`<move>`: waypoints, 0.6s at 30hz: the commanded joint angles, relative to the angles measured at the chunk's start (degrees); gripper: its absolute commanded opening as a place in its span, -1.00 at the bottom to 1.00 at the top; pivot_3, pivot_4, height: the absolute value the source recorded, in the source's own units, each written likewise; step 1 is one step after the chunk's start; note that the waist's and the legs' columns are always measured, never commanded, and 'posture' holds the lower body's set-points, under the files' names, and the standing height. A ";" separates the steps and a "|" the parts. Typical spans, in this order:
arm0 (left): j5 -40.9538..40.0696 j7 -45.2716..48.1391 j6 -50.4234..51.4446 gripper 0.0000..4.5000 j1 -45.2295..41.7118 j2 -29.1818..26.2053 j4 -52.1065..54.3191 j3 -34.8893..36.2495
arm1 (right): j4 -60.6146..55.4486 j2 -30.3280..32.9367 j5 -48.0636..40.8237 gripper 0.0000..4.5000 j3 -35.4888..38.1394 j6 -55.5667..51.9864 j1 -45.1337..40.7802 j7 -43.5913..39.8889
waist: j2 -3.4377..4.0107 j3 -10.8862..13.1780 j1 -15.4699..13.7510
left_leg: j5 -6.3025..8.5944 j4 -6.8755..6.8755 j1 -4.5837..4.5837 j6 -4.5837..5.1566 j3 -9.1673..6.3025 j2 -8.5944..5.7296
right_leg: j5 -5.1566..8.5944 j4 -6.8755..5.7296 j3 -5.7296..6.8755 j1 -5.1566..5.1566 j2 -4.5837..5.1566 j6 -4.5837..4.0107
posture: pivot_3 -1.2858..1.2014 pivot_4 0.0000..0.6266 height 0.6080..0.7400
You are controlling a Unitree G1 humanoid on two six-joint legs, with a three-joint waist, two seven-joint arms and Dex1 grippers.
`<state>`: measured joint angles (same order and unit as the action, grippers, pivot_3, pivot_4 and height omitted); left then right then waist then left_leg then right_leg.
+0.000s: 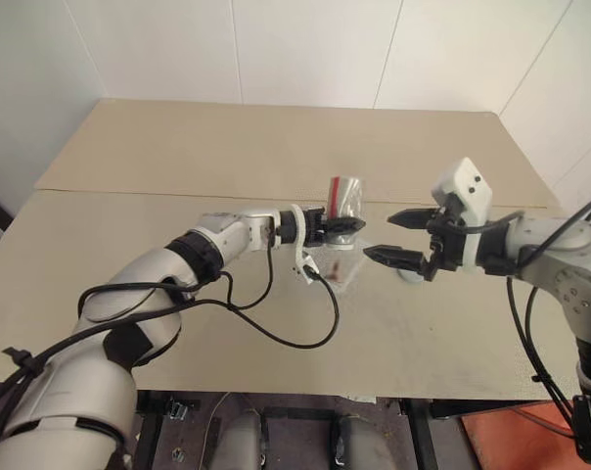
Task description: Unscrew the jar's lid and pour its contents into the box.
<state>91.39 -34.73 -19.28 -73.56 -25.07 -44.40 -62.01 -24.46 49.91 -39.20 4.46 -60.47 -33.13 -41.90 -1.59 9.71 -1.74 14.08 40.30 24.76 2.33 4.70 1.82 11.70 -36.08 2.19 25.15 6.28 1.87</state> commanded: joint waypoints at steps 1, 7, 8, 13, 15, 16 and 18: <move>-0.56 -0.78 1.55 -0.12 -2.37 0.85 -1.30 1.06 | -2.66 0.68 -1.63 0.98 3.28 -0.98 -0.11 0.87 | 0.00 0.00 0.06 | 0.00 0.00 0.00 0.00 0.00 0.00 | 0.00 -0.01 0.00 0.01 0.01 0.00 | 0.03 -0.52 1.00; -6.17 2.15 0.12 -0.12 -1.61 -0.42 -1.70 4.96 | -2.48 0.72 -1.81 0.98 3.81 -1.05 0.16 1.08 | 0.00 0.00 0.19 | 0.00 0.00 0.00 0.00 -0.02 0.00 | 0.00 -0.01 -0.01 0.01 0.02 0.00 | 0.03 -0.52 1.00; -7.79 2.82 -0.40 -0.12 -1.34 -0.82 -1.60 6.07 | -2.34 0.77 -1.80 0.98 3.76 -0.93 0.13 1.05 | -0.01 0.00 0.21 | 0.00 0.00 0.00 0.00 -0.02 0.00 | 0.00 -0.02 -0.01 0.00 0.02 0.00 | 0.03 -0.52 1.00; -40.33 24.83 -6.81 -0.12 7.07 -2.75 4.33 25.90 | -1.00 -0.72 -1.74 0.98 4.16 0.09 -0.29 2.14 | 0.01 -0.01 0.91 | 0.00 -0.01 -0.04 0.00 -0.05 0.04 | 0.00 -0.04 -0.03 0.02 0.07 0.00 | 0.03 -0.52 1.00; -51.93 35.73 -2.66 -0.12 11.16 -2.07 9.32 33.07 | -0.55 -1.30 -1.85 0.98 4.50 0.76 -0.27 2.29 | 0.01 -0.01 1.12 | -0.01 0.02 -0.05 -0.01 -0.07 0.10 | 0.00 -0.06 -0.03 0.01 0.09 -0.01 | 0.03 -0.52 1.00; -60.87 43.60 3.96 -0.12 14.21 -0.75 13.08 38.22 | -0.28 -2.11 -1.95 0.98 4.57 1.17 -0.38 2.52 | 0.02 -0.01 1.18 | -0.01 0.02 -0.05 -0.01 -0.06 0.09 | 0.00 -0.06 -0.03 0.01 0.09 -0.01 | 0.03 -0.52 1.00; -75.94 57.16 19.40 -0.12 18.98 1.99 19.99 47.04 | 0.10 -3.35 -1.97 0.98 4.68 1.93 -0.45 2.74 | 0.02 -0.01 1.21 | -0.01 0.11 -0.05 -0.01 -0.05 0.09 | 0.00 -0.11 -0.01 -0.02 0.08 -0.01 | 0.03 -0.52 1.00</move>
<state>27.30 12.86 -10.17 -55.14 -23.69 -29.95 -21.75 -23.69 46.82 -40.68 6.96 -60.69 -32.84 -39.41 -1.58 9.70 -0.53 14.07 40.43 24.71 2.31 4.64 1.91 11.70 -36.19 2.17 25.12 6.34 1.86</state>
